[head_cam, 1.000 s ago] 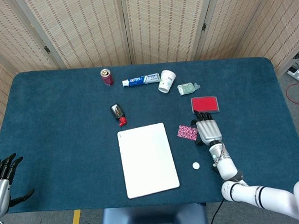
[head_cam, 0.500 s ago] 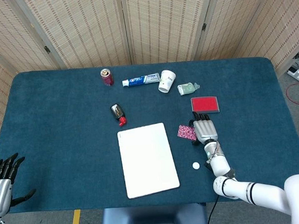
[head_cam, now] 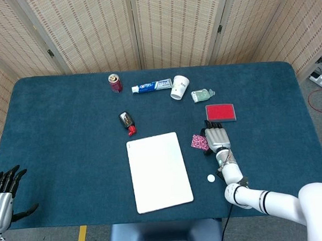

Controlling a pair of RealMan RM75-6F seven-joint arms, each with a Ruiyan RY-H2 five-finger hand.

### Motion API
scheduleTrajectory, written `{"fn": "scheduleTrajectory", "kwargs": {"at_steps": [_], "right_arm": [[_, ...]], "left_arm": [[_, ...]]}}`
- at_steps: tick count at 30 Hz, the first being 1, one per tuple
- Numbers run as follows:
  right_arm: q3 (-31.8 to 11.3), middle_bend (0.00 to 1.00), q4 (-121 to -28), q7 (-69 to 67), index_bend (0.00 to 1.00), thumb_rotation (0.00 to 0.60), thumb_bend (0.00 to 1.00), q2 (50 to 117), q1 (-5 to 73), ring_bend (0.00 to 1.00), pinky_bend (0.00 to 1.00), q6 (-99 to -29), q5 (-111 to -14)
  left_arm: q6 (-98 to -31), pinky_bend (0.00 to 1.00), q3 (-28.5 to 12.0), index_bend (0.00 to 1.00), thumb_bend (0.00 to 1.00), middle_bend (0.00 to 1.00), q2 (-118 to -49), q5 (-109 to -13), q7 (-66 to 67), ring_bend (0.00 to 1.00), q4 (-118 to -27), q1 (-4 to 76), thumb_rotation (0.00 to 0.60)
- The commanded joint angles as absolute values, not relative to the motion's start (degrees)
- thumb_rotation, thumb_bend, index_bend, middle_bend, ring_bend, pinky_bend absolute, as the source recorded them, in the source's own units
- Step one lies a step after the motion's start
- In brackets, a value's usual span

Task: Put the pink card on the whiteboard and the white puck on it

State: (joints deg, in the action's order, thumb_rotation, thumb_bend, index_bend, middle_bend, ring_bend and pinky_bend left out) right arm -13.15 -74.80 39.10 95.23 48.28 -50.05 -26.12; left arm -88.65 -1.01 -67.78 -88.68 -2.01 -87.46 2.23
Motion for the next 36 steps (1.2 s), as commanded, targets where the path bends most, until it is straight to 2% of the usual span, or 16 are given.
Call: {"fn": "scheduleTrajectory", "kwargs": {"at_steps": [1,10,36], "right_arm": [[-12.9,0.05,-75.5,38.7,0.3,0.6,0.24,94.8,48.5,0.0,0.0,-49.6,-26.1],[-10.4,0.05,-81.2,36.4,0.3,0.6,0.24,91.6,47.3,0.0,0.0,-50.2,-29.4],[-9.0,0.05,-77.3,36.5,0.3,0.6,0.24,93.6,48.7,0.0,0.0,-51.5,-28.7]], "left_arm": [[-88.6,0.0,-1.0,0.14,0.14,0.07,-67.8,-88.6,-2.1,0.11,-87.4,2.2,0.6],[-88.6,0.0,-1.0,0.14,0.14,0.07,-68.0,-88.7,-2.3,0.11,-87.2,2.3,0.6],[-88.7,0.0,-0.9,0.14,0.14,0.07,-68.2,-88.5,-2.8,0.11,-86.6,2.0,0.6]]}}
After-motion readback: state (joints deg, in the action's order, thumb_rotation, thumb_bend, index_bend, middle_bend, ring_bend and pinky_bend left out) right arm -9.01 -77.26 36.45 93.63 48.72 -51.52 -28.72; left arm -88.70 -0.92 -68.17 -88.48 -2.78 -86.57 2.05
